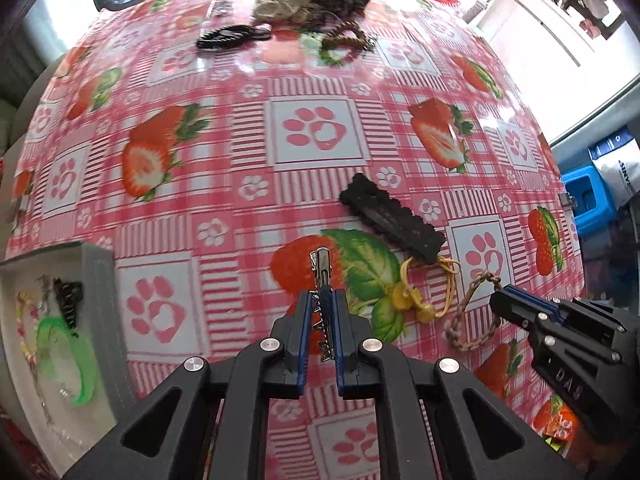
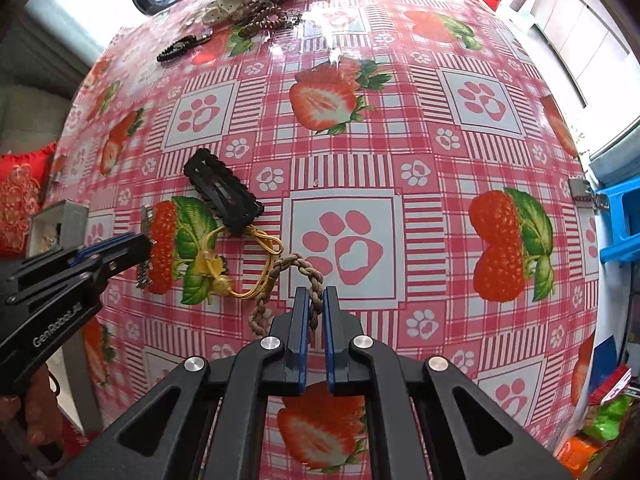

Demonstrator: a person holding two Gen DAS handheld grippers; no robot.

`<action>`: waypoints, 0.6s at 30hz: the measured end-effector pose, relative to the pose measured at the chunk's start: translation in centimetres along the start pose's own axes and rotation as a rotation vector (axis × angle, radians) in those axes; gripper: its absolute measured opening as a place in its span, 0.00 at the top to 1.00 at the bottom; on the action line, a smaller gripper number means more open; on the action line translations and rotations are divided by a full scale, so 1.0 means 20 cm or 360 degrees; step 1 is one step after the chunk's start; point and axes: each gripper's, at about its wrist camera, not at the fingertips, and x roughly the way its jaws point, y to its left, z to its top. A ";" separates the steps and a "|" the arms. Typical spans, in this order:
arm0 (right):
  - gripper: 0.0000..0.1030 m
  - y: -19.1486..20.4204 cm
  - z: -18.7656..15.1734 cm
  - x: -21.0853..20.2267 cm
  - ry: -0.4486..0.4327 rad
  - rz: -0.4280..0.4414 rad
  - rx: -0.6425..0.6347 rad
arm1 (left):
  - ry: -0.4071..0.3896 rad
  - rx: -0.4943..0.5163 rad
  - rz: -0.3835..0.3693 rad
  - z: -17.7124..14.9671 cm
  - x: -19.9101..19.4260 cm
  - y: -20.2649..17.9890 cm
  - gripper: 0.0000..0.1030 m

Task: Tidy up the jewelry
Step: 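Carry pin and bracelet to the white tray and open both grippers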

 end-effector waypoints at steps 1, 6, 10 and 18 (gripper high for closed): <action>0.93 -0.01 0.00 0.00 0.0000 0.0008 0.0010 | -0.0007 -0.0008 -0.0003 0.00 -0.02 0.03 0.84; 0.93 -0.01 -0.02 -0.06 -0.0010 0.0039 0.0039 | -0.0046 -0.0061 -0.0016 -0.05 -0.12 0.10 0.84; 0.93 0.02 -0.02 -0.11 -0.0019 0.0061 0.0032 | -0.0075 -0.0095 -0.0015 -0.09 -0.19 0.15 0.84; 0.93 0.21 -0.01 -0.17 -0.0040 0.0132 -0.0046 | -0.0112 -0.0170 0.0020 -0.21 -0.31 0.30 0.84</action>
